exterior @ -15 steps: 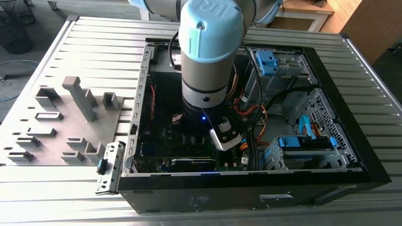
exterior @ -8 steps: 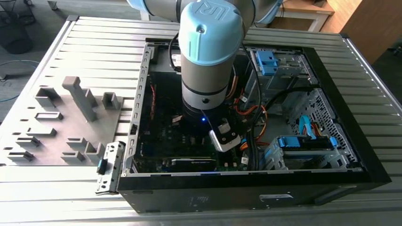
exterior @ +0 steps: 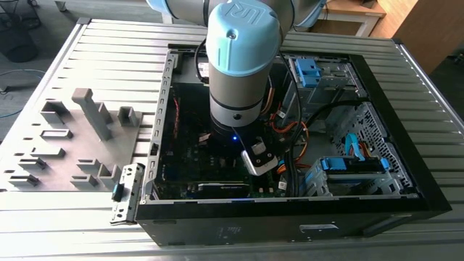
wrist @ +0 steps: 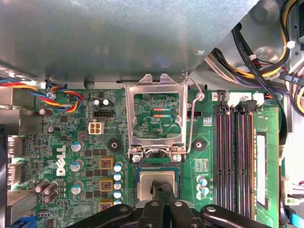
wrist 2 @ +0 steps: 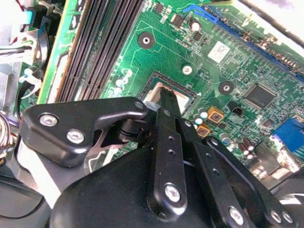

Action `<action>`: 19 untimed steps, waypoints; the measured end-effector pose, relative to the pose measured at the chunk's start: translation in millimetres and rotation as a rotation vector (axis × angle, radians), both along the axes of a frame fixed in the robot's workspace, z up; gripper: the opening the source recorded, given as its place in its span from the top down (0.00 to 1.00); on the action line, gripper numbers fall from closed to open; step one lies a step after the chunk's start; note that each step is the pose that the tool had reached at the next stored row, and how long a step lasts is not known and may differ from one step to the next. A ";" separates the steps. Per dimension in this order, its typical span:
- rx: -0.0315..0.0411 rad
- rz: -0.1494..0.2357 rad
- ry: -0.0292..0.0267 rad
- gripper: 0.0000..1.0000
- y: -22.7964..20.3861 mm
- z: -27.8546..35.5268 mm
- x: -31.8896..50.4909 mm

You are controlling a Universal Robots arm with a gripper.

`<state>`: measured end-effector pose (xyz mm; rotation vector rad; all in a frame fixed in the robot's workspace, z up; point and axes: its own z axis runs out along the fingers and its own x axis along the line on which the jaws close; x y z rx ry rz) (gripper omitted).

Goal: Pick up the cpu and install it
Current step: 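Place the cpu into insertion slot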

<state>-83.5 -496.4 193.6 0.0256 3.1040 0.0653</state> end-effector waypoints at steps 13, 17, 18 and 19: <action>0.0002 0.000 -0.0002 0.89 0.0 15.5 0.0; 0.0002 0.000 -0.0001 0.89 0.0 25.5 0.0; 0.0002 0.000 -0.0001 0.89 0.0 27.8 0.0; 0.0002 0.000 -0.0001 0.89 0.0 30.3 0.0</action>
